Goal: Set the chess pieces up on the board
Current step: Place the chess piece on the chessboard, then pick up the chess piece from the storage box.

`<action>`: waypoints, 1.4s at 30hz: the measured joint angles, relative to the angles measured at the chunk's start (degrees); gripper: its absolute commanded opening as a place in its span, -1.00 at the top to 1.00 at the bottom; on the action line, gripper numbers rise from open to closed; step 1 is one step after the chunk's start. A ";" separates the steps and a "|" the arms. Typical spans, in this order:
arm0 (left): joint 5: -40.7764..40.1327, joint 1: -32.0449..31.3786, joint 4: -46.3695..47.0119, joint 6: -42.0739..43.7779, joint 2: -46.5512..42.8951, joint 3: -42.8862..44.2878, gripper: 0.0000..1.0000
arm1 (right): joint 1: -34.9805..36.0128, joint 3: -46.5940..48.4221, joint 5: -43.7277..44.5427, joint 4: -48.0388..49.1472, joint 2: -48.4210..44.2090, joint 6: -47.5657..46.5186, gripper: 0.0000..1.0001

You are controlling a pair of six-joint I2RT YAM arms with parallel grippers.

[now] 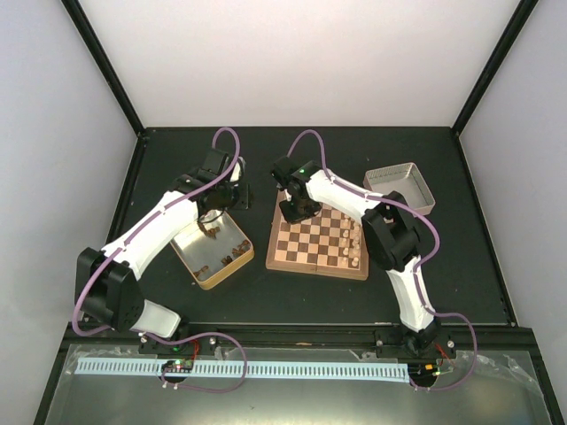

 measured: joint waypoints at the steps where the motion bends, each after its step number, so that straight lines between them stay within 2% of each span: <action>1: 0.02 0.00 0.00 0.00 0.00 -0.02 0.07 | 0.00 -0.02 0.00 0.00 0.00 -0.13 0.65; 5: 0.17 0.00 0.00 0.00 0.00 -0.04 0.06 | 0.00 -0.02 0.00 0.02 0.00 -0.72 0.48; 12: 0.15 0.04 -0.04 0.00 -0.55 -0.13 0.06 | 0.00 -0.66 0.04 1.05 -0.07 -0.74 0.49; 17: 0.09 0.33 -0.02 -0.04 -2.29 -1.38 0.01 | 0.00 -6.23 0.09 4.11 -2.19 -0.20 0.47; 22: -1.16 1.73 0.22 -0.83 -5.62 -5.05 -0.05 | 0.00 -13.97 0.39 7.96 -10.12 2.05 0.38; 25: -2.05 2.75 1.05 -1.95 -8.13 -8.66 -0.18 | 0.00 -17.00 1.05 10.49 -17.31 3.48 0.34; 32: -4.02 5.90 3.91 -5.97 -13.53 -18.45 -0.29 | 0.00 -22.56 2.56 16.52 -29.03 5.97 0.34; 35: -4.79 7.28 5.33 -7.98 -13.94 -22.60 -0.26 | 0.00 -25.40 2.19 17.42 -30.32 6.91 0.35; 42: -5.86 10.36 9.60 -11.50 -10.43 -27.54 0.14 | 0.00 -30.32 0.28 18.80 -30.40 8.20 0.38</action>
